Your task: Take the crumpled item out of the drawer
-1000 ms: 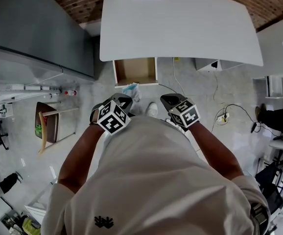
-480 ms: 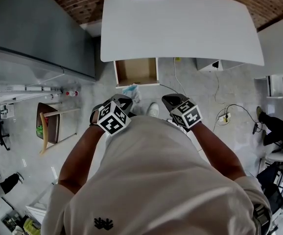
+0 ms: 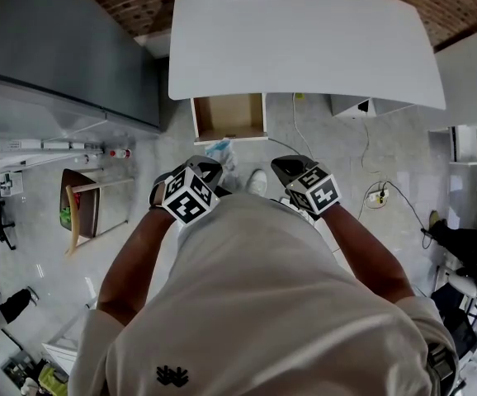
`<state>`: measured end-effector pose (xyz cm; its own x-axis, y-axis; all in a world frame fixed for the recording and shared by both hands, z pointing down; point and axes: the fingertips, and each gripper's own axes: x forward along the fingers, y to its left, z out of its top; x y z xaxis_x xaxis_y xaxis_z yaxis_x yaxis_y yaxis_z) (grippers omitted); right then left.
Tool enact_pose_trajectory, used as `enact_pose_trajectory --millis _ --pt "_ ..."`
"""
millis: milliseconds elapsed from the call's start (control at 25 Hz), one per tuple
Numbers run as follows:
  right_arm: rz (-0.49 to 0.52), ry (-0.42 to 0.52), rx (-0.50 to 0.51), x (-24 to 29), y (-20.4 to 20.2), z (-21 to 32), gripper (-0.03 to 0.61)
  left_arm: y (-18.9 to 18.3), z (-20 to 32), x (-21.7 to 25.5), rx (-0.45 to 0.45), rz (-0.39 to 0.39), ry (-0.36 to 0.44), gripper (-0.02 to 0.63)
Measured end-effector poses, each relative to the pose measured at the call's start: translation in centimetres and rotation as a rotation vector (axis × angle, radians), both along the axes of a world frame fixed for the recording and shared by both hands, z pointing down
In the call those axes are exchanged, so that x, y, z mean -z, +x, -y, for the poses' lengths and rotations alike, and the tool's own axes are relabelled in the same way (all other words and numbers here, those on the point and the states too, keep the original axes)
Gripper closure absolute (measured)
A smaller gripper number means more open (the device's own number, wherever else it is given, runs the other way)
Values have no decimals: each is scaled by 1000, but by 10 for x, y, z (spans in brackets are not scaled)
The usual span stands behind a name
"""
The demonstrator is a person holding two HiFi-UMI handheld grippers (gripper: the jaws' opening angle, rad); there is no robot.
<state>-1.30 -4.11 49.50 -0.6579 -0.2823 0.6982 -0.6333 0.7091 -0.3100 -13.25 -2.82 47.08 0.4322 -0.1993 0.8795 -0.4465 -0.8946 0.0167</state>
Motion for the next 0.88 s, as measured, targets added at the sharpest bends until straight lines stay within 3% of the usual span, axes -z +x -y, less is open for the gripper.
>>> enact_pose_trajectory --millis 880 --pt "15 -7 6 -6 5 -12 549 6 -6 -9 -9 29 -12 591"
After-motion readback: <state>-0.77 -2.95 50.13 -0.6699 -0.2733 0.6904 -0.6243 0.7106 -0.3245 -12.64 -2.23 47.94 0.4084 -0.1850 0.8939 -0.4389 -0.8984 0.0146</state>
